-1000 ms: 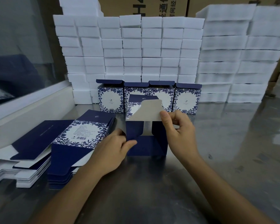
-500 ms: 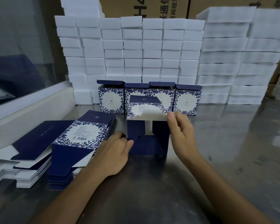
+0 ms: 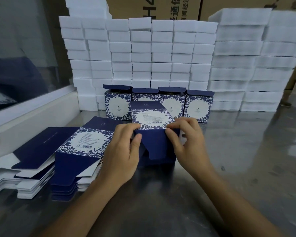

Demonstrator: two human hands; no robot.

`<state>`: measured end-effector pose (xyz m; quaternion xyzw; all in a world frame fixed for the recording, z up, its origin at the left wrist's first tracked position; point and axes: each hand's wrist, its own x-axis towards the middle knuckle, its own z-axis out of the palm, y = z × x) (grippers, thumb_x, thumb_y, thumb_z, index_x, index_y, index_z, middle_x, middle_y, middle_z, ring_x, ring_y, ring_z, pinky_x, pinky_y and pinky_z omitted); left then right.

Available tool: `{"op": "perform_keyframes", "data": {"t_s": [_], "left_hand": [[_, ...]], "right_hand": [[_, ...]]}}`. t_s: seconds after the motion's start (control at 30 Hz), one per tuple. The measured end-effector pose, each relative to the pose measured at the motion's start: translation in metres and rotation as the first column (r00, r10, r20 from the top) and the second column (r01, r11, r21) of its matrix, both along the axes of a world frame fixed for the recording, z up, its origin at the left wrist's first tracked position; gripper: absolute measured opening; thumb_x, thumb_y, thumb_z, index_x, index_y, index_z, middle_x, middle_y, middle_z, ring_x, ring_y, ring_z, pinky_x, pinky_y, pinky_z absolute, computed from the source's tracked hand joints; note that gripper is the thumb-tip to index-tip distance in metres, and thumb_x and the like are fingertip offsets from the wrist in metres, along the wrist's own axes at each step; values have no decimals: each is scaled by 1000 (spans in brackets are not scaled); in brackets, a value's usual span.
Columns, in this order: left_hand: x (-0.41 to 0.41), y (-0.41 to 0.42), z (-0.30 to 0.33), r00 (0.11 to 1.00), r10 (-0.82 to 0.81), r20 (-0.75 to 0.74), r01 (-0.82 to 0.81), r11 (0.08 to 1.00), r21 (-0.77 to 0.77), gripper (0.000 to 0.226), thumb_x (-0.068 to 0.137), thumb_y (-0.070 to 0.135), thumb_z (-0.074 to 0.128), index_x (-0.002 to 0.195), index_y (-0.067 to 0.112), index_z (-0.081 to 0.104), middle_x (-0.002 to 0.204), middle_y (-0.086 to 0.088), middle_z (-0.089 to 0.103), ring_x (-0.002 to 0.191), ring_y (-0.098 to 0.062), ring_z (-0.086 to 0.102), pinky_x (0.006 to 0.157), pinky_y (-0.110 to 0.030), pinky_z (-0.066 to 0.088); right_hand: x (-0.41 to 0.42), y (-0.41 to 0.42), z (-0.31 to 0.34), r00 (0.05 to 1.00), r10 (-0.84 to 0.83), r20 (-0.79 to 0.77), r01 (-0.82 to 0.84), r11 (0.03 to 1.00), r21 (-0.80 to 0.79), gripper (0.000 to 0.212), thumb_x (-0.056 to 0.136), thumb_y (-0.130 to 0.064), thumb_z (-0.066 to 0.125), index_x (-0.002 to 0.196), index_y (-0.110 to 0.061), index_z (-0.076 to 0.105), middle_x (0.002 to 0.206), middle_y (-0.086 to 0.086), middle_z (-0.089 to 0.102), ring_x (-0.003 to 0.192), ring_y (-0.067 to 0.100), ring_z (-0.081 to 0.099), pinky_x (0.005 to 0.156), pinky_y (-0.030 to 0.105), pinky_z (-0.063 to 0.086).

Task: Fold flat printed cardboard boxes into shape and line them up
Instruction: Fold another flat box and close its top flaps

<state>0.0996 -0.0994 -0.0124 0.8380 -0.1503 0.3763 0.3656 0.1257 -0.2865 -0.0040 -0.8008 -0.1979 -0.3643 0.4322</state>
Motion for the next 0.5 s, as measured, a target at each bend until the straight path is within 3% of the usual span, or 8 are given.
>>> {"op": "perform_keyframes", "data": {"t_s": [0.13, 0.33, 0.5], "left_hand": [[-3, -7, 1, 995, 49, 84, -50, 999, 15, 29, 98, 26, 45, 118, 13, 62, 110, 1, 56, 86, -16, 59, 68, -36, 50], [-3, -10, 1, 984, 46, 171, -52, 998, 30, 23, 99, 22, 47, 108, 11, 65, 97, 2, 58, 76, -15, 58, 60, -33, 48], [0, -11, 0, 978, 60, 200, -71, 996, 47, 18, 99, 20, 49, 104, 11, 65, 93, 2, 57, 69, -16, 56, 54, -35, 47]], "right_hand": [[-9, 16, 2, 981, -120, 150, 142, 978, -151, 12, 91, -24, 66, 98, -21, 75, 123, 7, 57, 117, 26, 49, 97, 34, 34], [-19, 41, -1, 961, -187, 206, 232, 947, -223, 13, 93, -30, 65, 101, -33, 74, 118, -4, 63, 117, 24, 55, 98, 56, 36], [-16, 43, 0, 966, -190, 175, 224, 954, -198, 11, 92, -29, 64, 95, -34, 73, 107, -11, 64, 106, 21, 54, 90, 53, 39]]}}
